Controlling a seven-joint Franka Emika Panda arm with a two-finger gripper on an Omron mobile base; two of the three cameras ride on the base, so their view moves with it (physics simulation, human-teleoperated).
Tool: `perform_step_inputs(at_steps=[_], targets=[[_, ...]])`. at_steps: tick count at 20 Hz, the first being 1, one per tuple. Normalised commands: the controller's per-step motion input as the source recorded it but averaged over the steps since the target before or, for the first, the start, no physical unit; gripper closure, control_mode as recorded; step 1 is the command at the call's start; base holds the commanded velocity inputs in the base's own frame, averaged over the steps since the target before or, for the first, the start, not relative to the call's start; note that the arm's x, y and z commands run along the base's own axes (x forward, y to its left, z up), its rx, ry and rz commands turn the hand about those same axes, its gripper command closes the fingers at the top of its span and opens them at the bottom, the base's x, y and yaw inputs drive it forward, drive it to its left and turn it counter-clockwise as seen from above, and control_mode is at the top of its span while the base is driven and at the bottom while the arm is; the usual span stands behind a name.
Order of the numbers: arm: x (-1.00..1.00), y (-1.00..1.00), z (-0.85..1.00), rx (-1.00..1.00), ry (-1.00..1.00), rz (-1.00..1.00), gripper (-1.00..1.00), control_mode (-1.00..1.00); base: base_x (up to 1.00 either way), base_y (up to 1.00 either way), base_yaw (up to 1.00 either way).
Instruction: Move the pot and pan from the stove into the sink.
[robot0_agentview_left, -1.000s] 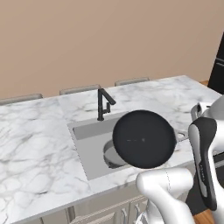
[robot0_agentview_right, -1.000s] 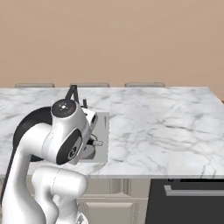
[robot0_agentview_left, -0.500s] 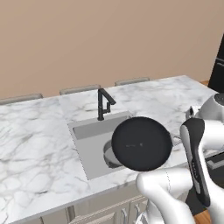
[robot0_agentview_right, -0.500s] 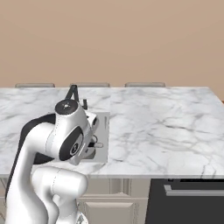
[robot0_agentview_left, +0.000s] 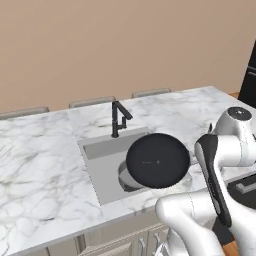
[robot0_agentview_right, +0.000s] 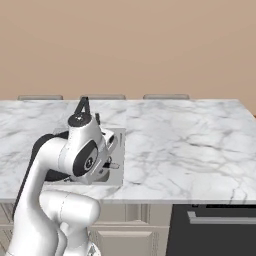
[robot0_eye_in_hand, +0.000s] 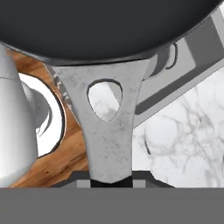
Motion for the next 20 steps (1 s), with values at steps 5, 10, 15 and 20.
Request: perform_step_inputs(at_steps=[5, 10, 15, 20], targets=[[0.35, 0.00, -0.24, 0.00, 0.09, -0.11, 1.00, -1.00, 0.00, 0.00, 0.00], [0.50, 0.06, -0.21, 0.00, 0.10, -0.09, 1.00, -1.00, 0.00, 0.00, 0.00], [0.56, 0.14, -0.27, 0.00, 0.12, -0.06, 1.00, -1.00, 0.00, 0.00, 0.00], [0.58, 0.20, -0.29, 0.00, 0.14, -0.05, 1.00, -1.00, 0.00, 0.00, 0.00]])
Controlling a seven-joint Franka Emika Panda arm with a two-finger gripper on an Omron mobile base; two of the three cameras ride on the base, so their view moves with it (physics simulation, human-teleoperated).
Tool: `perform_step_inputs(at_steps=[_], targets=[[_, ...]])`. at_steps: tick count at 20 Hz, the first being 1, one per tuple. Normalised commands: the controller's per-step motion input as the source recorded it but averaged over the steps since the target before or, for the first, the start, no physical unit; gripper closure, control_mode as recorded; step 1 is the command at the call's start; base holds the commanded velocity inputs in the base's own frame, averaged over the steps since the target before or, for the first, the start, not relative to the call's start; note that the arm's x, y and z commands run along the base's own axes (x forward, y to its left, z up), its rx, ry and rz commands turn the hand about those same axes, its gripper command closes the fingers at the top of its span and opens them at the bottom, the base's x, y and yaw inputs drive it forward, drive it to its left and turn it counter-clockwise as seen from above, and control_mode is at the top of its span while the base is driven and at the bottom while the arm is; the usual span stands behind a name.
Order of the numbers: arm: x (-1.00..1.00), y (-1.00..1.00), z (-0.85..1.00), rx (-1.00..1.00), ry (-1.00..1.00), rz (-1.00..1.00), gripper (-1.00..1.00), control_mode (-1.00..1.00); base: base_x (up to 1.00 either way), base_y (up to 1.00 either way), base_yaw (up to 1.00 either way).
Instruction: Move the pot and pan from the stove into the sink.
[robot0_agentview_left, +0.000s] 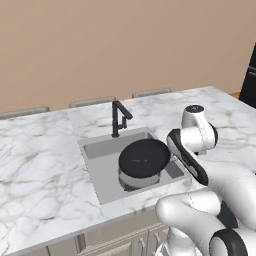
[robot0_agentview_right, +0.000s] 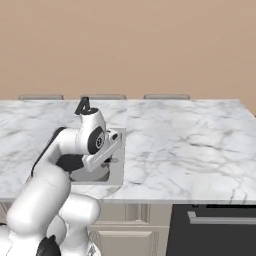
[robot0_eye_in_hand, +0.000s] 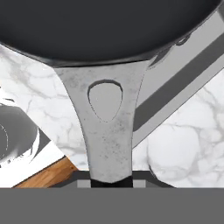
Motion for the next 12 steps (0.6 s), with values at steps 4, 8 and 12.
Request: perform_step_inputs(at_steps=[4, 8, 12], targets=[[0.52, 0.23, -0.27, 0.00, 0.13, -0.06, 1.00, -1.00, 0.00, 0.00, 0.00], [0.09, 0.02, -0.04, 0.00, 0.02, -0.01, 1.00, -1.00, 0.00, 0.00, 0.00], [0.00, 0.00, -0.04, 0.02, 0.01, 0.00, 1.00, -1.00, 0.00, 0.00, 0.00]])
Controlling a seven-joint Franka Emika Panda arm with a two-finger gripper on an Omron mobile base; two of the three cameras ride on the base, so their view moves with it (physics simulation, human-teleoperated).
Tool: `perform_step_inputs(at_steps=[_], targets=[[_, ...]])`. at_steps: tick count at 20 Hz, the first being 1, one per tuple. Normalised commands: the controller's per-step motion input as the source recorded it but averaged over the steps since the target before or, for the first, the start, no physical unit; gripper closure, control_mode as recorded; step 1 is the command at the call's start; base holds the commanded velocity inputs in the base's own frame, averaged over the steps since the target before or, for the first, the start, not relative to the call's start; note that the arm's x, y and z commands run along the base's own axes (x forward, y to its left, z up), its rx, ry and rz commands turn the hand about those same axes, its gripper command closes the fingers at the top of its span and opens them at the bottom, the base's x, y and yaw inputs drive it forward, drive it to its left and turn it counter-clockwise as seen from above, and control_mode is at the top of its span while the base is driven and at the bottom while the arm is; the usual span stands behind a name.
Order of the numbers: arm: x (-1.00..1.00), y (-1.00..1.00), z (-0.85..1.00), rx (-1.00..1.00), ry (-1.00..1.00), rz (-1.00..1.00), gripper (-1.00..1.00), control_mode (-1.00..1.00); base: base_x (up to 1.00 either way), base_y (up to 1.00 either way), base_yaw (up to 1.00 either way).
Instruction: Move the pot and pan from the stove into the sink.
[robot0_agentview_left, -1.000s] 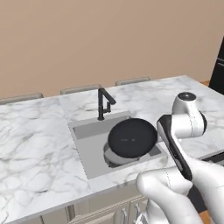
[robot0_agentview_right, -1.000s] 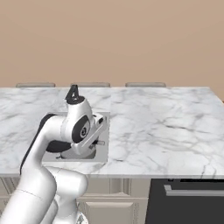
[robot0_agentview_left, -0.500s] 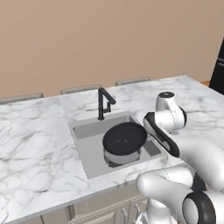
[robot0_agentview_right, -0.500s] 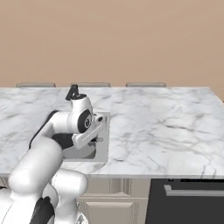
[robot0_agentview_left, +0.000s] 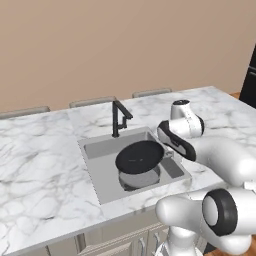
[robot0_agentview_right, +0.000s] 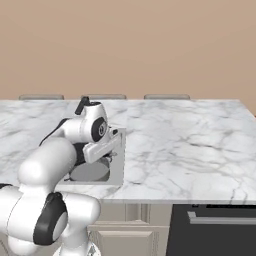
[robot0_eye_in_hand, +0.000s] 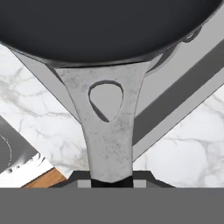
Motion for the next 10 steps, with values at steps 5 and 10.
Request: perform_step_inputs(at_steps=[5, 10], targets=[[0.00, 0.00, -0.21, 0.08, 0.02, 0.05, 1.00, -1.00, 0.00, 0.00, 0.00], [-0.03, -0.02, -0.30, 0.09, 0.00, 0.06, 1.00, -1.00, 0.00, 0.00, 0.00]])
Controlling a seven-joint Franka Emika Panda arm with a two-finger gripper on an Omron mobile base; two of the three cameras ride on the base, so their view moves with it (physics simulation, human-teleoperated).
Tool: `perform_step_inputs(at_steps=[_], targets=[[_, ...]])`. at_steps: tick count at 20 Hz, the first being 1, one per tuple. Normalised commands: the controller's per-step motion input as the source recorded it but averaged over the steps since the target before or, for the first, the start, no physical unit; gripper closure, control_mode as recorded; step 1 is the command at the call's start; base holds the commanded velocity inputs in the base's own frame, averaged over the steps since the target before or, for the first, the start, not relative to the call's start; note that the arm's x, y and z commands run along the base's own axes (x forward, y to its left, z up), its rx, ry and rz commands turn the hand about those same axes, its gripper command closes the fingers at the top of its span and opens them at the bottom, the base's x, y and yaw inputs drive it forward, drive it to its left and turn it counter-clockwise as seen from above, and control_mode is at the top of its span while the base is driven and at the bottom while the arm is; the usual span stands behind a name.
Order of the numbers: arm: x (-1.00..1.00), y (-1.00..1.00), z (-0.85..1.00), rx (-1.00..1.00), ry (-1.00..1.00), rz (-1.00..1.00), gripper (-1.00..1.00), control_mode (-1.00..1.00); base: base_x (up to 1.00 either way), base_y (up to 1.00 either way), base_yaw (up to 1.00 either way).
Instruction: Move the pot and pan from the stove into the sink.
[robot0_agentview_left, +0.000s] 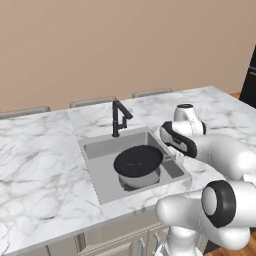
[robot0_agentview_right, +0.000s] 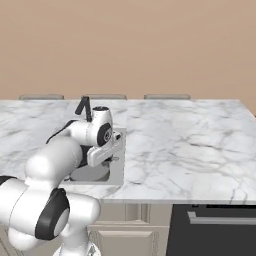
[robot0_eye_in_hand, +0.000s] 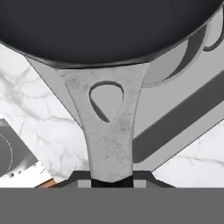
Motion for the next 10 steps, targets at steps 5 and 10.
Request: perform_step_inputs(at_steps=[5, 10], targets=[[0.01, 0.02, -0.05, 0.01, 0.00, 0.01, 1.00, -1.00, 0.00, 0.00, 0.00], [0.39, 0.20, -0.25, -0.05, 0.03, 0.00, 1.00, -1.00, 0.00, 0.00, 0.00]])
